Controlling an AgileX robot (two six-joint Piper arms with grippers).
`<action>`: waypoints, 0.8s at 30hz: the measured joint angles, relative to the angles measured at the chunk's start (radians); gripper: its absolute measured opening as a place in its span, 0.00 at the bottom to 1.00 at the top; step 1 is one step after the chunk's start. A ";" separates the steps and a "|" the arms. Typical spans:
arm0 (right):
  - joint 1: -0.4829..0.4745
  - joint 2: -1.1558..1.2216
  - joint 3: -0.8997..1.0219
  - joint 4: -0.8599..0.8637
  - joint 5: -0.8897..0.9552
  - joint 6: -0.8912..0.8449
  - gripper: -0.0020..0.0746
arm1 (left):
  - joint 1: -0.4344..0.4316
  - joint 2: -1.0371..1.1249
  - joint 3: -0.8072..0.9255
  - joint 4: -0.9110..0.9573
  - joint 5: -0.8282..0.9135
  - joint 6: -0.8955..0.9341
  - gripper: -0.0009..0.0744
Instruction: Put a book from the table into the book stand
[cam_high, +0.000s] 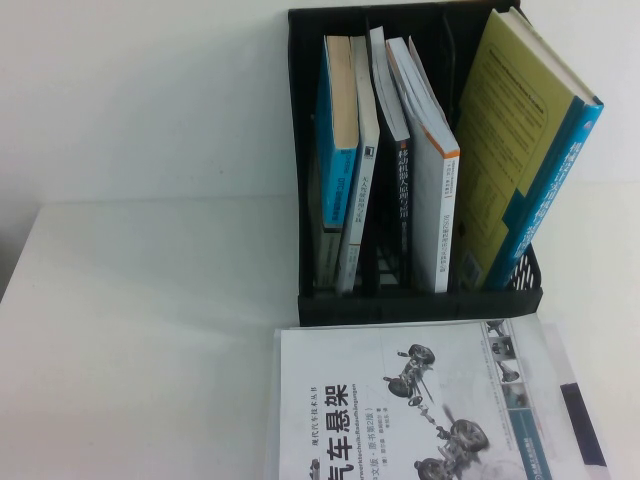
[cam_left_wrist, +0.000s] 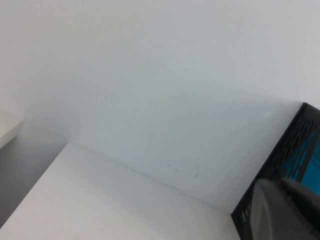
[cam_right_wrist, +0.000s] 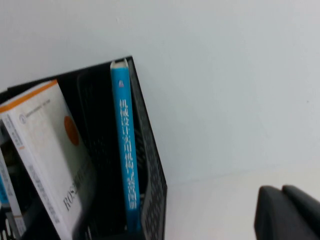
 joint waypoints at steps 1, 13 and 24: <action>0.000 0.000 0.000 0.003 -0.018 0.000 0.02 | 0.000 0.000 0.000 0.000 -0.012 -0.004 0.01; 0.000 0.000 0.000 0.003 -0.140 0.061 0.02 | 0.000 0.000 0.000 0.000 -0.115 -0.063 0.01; 0.000 -0.002 -0.206 -0.033 -0.419 0.156 0.02 | 0.000 -0.004 -0.093 0.258 -0.543 -0.218 0.01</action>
